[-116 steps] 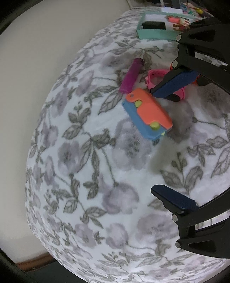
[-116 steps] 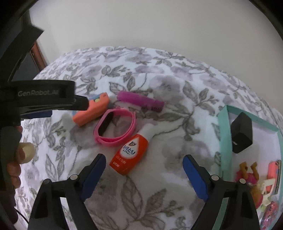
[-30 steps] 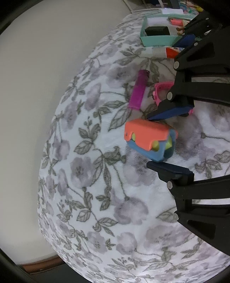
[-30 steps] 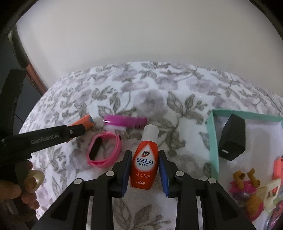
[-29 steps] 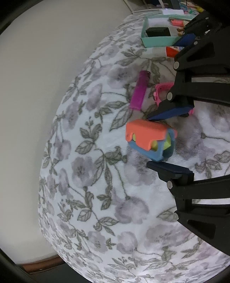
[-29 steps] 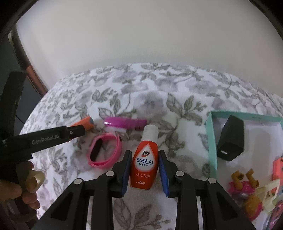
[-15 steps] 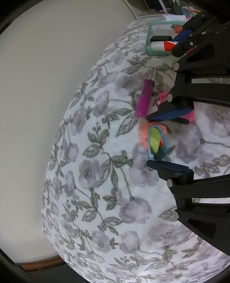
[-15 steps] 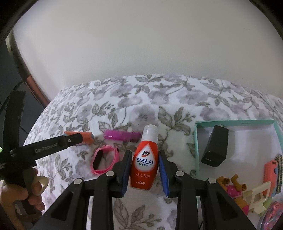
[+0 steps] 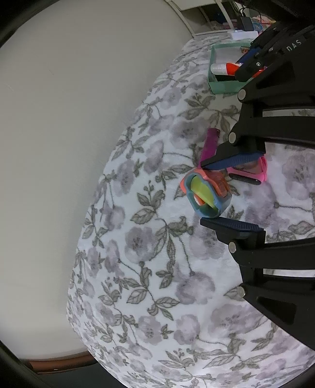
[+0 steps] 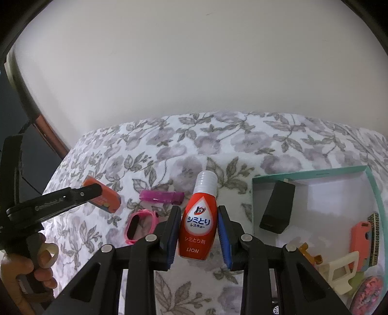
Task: Organize rigid objects
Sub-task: 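Carry the orange-and-blue toy and red bottle into the teal tray and release both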
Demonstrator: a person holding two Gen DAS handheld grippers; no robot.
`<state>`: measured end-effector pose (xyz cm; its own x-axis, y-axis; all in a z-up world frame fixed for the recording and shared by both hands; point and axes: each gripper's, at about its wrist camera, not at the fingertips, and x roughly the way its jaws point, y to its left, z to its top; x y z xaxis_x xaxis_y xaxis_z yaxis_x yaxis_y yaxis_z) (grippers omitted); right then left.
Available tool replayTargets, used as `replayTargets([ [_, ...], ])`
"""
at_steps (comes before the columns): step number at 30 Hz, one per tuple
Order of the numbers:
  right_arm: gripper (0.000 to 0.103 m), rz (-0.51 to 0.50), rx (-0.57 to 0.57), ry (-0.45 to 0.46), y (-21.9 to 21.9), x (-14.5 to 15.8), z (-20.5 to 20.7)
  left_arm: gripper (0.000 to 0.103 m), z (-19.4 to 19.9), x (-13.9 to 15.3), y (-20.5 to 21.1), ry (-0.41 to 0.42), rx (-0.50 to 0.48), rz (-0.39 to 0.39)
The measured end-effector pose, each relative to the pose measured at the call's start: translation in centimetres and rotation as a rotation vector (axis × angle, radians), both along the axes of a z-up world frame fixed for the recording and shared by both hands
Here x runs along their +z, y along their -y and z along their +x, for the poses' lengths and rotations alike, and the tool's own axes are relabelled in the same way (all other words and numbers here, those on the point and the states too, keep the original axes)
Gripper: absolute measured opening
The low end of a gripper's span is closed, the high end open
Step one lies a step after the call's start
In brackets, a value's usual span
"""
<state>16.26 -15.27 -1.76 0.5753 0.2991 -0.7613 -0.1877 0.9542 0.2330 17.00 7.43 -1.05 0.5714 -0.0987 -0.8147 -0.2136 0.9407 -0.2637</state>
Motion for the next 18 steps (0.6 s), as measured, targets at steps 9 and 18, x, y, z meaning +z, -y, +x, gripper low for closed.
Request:
replayTargets([
  [9, 0.032, 0.008, -0.018, -0.004, 0.8, 0.3, 0.2, 0.041, -0.5, 2.0, 0.9, 0.053, -0.019, -0.006],
  [18, 0.032, 0.013, -0.049, -0.021, 2.3, 0.3, 0.6, 0.041, -1.3, 5.2, 4.9, 0.145, -0.121, -0.022],
])
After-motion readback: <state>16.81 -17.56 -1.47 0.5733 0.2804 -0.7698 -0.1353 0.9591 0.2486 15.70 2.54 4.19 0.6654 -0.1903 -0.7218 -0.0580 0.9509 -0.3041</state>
